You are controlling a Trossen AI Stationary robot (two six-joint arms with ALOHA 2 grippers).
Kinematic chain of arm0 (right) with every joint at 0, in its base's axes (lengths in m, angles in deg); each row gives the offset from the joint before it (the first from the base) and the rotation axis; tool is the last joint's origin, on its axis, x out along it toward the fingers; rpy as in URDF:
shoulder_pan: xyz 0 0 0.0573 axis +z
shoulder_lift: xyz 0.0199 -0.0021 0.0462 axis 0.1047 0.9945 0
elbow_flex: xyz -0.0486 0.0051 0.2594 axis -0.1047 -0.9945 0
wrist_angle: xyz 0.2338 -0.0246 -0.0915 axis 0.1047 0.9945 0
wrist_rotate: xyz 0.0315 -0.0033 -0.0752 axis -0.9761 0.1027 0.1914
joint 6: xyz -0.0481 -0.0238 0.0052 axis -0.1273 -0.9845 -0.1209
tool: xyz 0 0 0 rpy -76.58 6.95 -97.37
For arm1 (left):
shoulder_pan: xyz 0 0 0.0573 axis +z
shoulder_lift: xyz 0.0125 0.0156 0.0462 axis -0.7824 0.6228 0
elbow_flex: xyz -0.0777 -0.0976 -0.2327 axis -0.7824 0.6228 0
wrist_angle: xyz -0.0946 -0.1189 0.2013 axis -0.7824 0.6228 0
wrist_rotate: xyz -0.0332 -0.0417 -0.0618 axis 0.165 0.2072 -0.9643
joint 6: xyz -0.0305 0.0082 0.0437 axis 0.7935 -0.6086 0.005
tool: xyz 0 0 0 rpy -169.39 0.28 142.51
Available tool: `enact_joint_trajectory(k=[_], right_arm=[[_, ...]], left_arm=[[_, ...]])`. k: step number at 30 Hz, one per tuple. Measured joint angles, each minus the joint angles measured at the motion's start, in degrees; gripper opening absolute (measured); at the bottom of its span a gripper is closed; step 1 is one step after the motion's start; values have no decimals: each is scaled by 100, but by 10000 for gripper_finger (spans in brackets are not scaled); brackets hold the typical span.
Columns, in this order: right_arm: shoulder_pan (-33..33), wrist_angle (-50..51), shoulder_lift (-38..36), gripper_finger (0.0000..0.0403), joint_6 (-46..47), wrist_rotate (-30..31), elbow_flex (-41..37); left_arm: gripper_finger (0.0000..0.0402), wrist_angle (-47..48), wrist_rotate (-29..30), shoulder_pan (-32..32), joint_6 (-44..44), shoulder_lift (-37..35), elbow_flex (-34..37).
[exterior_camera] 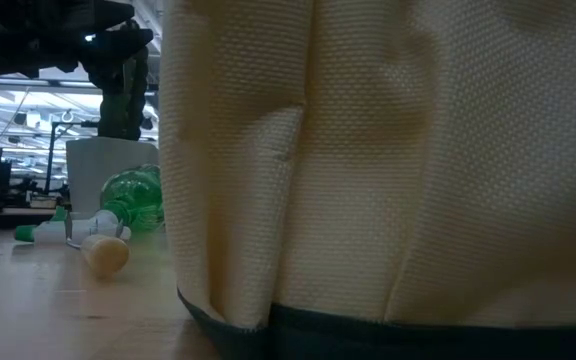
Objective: Pick & Place Garden tools in Gardening bag
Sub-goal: Put the green shear scissors into the brown gardening bag
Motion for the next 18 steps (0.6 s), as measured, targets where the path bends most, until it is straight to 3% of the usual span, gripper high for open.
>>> enact_joint_trajectory(k=[18], right_arm=[[1, -620, 1238, 265, -551, 124, -2]], left_arm=[[182, 0, 0, 1, 1, 2, 0]])
